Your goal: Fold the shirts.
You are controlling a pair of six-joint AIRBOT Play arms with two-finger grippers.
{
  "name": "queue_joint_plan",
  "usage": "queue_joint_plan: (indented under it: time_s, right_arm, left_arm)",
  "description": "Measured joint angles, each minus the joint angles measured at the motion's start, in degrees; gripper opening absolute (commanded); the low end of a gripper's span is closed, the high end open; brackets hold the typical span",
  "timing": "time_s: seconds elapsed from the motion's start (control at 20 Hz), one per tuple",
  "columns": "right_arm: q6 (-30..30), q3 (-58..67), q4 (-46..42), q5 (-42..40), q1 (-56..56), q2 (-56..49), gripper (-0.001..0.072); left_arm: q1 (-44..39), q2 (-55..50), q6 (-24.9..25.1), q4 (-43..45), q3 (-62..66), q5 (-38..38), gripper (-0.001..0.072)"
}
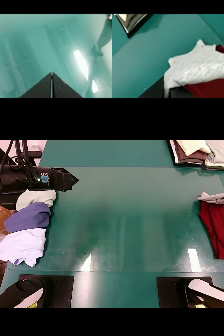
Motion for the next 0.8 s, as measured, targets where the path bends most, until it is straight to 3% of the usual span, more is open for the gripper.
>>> queue_joint_plan:
  time_s: [0.25, 0.5, 0.55, 0.65, 0.7, 0.8]
  right_arm:
    - [1.1, 2.8, -6.8, 5.0, -1.8, 2.6, 0.0014]
    - [2.1, -4.2, -15.7, 9.0, -5.2, 7.2, 0.0019]
    - [2.2, -6.5, -17.8, 9.7, -6.2, 8.3, 0.011]
    - [2.3, -10.9, -21.2, 10.6, -8.3, 10.4, 0.057]
    - [2.3, -13.1, -22.6, 10.9, -9.6, 11.5, 0.0658]
    - [2.6, -16.8, -24.6, 11.3, -12.3, 13.3, 0.0657]
  left_arm:
    - [0.0, 0.0, 0.1, 0.2, 0.0, -0.2, 0.0022]
    - [0.0, 0.0, 0.5, 0.4, 0.0, -0.5, 0.0022]
    - [0.0, 0.0, 0.6, 0.4, 0.0, -0.7, 0.0022]
    - [0.0, 0.0, 1.2, 0.4, 0.0, -0.9, 0.0022]
    - [0.0, 0.0, 1.4, 0.4, 0.0, -1.0, 0.0022]
    - [0.0, 0.0, 1.6, 0.4, 0.0, -1.4, 0.0022]
